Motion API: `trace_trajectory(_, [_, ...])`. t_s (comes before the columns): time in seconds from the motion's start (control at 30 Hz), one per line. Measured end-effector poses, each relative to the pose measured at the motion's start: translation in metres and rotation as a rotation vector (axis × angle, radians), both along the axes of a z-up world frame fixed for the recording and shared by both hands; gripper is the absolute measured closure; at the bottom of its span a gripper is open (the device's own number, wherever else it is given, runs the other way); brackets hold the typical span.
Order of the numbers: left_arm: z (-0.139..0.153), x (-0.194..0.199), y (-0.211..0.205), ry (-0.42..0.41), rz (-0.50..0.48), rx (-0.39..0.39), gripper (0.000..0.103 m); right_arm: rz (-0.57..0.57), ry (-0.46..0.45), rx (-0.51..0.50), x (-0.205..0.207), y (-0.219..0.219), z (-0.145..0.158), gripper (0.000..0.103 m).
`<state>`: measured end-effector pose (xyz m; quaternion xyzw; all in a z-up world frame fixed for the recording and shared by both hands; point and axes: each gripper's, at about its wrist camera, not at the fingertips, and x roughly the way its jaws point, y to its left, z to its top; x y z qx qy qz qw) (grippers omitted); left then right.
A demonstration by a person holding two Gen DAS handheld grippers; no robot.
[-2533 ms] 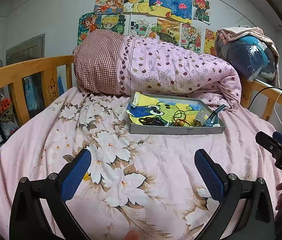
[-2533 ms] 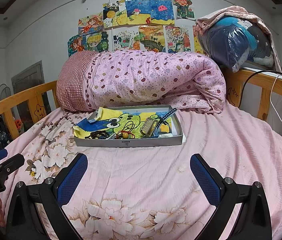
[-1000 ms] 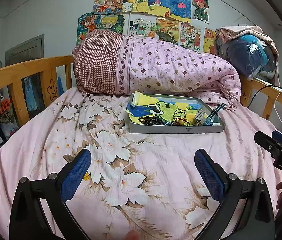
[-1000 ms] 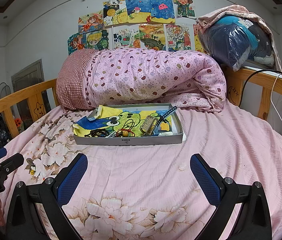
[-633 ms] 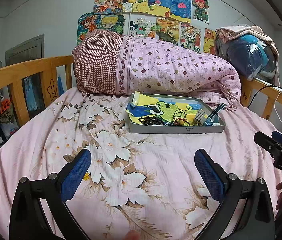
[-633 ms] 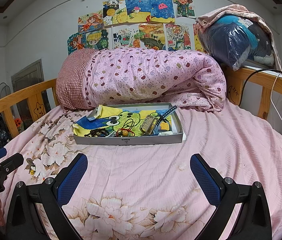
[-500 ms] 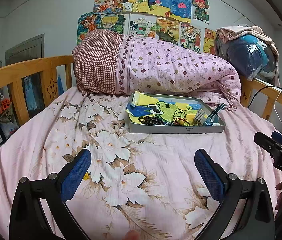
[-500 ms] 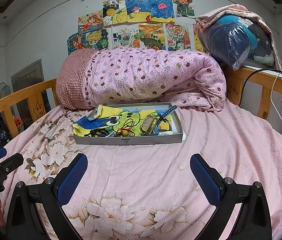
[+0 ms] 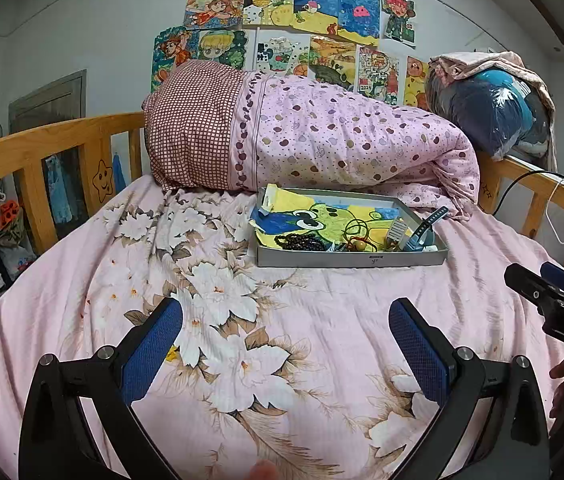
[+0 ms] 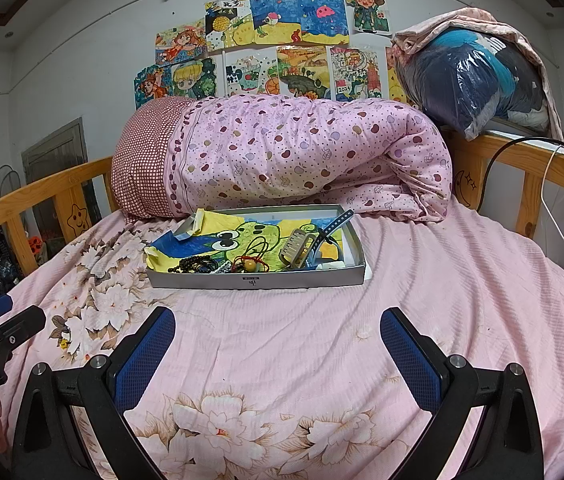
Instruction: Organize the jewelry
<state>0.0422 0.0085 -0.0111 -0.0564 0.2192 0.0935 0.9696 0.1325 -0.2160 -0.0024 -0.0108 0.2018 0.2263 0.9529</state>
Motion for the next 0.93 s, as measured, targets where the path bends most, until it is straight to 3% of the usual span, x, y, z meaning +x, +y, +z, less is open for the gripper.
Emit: trace_trajectory(0.93, [-0.0016, -0.0049, 0.0037, 0.003, 0.023, 0.007, 0.002, -0.001, 0.007, -0.005, 0.001, 0.0006, 0.0008, 0.0])
